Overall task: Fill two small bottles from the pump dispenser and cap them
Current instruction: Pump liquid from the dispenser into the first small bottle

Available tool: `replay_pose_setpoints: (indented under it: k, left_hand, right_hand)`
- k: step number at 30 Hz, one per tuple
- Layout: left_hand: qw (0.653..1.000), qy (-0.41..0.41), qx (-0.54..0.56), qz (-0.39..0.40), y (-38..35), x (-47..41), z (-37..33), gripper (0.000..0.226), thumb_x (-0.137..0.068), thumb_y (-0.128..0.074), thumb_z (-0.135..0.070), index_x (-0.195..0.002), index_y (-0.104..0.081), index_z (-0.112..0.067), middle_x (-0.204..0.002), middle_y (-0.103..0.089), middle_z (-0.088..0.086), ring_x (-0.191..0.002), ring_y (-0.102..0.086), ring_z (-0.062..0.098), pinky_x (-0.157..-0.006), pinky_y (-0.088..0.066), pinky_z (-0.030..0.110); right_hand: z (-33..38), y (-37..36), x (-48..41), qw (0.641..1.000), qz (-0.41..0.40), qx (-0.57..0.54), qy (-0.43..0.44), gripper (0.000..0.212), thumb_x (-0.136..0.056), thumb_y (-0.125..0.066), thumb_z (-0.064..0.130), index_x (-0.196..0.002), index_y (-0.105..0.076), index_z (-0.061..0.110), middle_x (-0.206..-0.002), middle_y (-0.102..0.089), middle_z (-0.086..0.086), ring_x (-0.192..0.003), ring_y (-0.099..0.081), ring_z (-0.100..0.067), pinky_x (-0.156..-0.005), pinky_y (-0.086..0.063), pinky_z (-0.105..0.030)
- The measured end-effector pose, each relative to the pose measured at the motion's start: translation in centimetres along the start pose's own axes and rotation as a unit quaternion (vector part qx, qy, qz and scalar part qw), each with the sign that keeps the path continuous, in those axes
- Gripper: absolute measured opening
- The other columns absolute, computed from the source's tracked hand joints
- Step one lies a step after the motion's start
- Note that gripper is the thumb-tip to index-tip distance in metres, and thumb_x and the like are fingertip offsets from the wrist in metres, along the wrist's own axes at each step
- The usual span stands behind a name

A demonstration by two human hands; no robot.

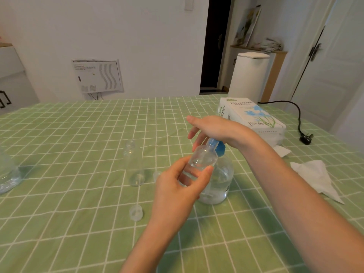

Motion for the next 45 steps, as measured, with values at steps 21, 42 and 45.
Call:
replay_pose_setpoints:
  k: [21,42,45]
  left_hand:
    - [1.0,-0.004,0.014,0.0,-0.1,-0.2,-0.4,0.017,-0.072,-0.069,-0.042,-0.083,-0.065,-0.055,-0.078,-0.068,0.002,-0.071,-0.062,0.031,-0.053,-0.055,0.024]
    - [1.0,0.0,0.019,-0.001,0.0,-0.2,-0.3,0.018,-0.073,-0.07,-0.036,-0.082,-0.066,-0.052,-0.07,-0.068,-0.001,-0.064,-0.063,0.024,-0.049,-0.05,0.02]
    - [1.0,-0.002,0.011,-0.006,-0.1,-0.2,-0.4,0.018,-0.073,-0.069,-0.039,-0.08,-0.065,-0.054,-0.072,-0.068,0.0,-0.069,-0.063,0.028,-0.054,-0.053,0.026]
  right_hand:
    - [0.4,0.4,0.2,1.0,-0.006,-0.028,0.009,0.062,-0.097,-0.024,0.058,-0.105,-0.068,0.015,-0.086,-0.072,-0.003,-0.103,-0.062,-0.025,-0.096,-0.042,-0.045]
    - [0.6,0.5,0.1,1.0,-0.003,0.018,-0.006,0.065,-0.096,-0.02,0.061,-0.11,-0.066,0.017,-0.118,-0.063,-0.009,-0.111,-0.056,-0.027,-0.079,-0.038,-0.04]
    - [0.4,0.4,0.1,1.0,-0.01,0.002,0.003,0.065,-0.096,-0.021,0.06,-0.106,-0.068,0.016,-0.115,-0.065,-0.01,-0.111,-0.057,-0.027,-0.083,-0.037,-0.04]
Point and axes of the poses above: each hand's wrist, its own x-axis away from the middle knuckle, its own y-axis out of the back of the hand, z = x × y, the point moved 3 cm from there along -x, towards the middle knuckle
